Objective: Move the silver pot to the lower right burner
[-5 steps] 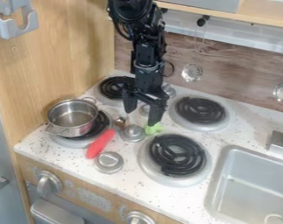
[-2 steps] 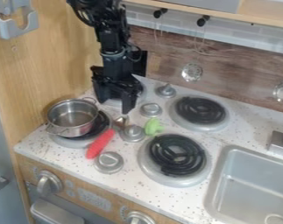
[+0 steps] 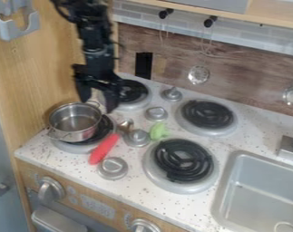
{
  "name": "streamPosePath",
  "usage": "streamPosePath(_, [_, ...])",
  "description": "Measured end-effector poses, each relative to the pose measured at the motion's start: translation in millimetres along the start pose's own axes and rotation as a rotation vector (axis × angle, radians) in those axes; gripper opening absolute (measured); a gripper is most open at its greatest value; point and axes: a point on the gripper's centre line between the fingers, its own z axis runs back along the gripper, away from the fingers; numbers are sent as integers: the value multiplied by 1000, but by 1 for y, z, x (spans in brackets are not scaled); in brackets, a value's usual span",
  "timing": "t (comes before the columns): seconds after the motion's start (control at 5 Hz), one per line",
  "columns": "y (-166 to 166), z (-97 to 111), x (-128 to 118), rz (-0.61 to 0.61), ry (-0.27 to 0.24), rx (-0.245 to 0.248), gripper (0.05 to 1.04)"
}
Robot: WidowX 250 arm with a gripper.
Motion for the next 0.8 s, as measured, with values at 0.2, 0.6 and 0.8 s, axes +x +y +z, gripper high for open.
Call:
streamPosePath(0.2, [4, -25, -1, 8, 47, -15, 999])
streamPosePath(0.6, [7, -62, -6, 11, 133, -42, 774])
streamPosePath(0.8, [7, -62, -6, 7, 135, -38, 453])
